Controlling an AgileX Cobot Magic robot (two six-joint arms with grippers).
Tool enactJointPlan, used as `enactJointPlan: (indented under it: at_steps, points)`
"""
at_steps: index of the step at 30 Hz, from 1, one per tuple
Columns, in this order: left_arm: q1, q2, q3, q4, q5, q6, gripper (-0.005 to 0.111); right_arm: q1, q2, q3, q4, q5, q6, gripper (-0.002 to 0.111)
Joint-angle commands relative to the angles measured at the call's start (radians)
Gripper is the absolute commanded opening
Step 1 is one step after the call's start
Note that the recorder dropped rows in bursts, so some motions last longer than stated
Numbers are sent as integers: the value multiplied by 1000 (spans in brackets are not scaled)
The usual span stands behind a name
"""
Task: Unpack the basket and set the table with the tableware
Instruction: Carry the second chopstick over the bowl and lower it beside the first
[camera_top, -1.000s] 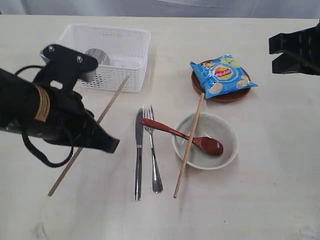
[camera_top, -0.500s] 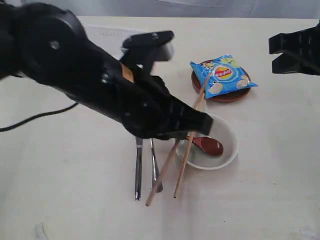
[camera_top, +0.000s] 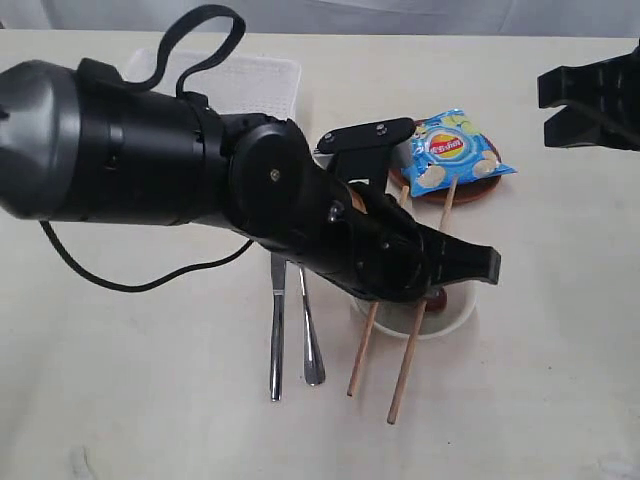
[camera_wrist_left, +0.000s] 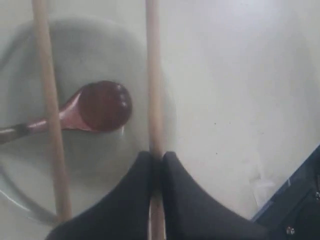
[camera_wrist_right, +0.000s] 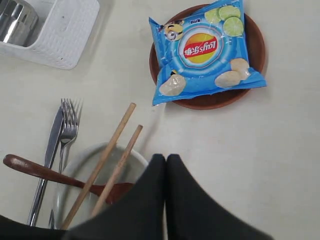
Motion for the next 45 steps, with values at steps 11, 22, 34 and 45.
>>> enactJointPlan:
  at_steps: [11, 22, 34, 45]
  points:
    - [26, 48, -5, 5, -26, -15, 0, -4, -7, 4, 13, -3, -13, -1]
    - [52, 48, -5, 7, 12, 15, 0, -4, -7, 4, 21, -3, -19, -1]
    - [52, 79, -5, 7, 15, 22, 0, -4, -7, 7, 21, -5, -20, -1]
    - [52, 77, -5, 4, 1, 22, 1, -4, -7, 9, 25, -5, -20, -1]
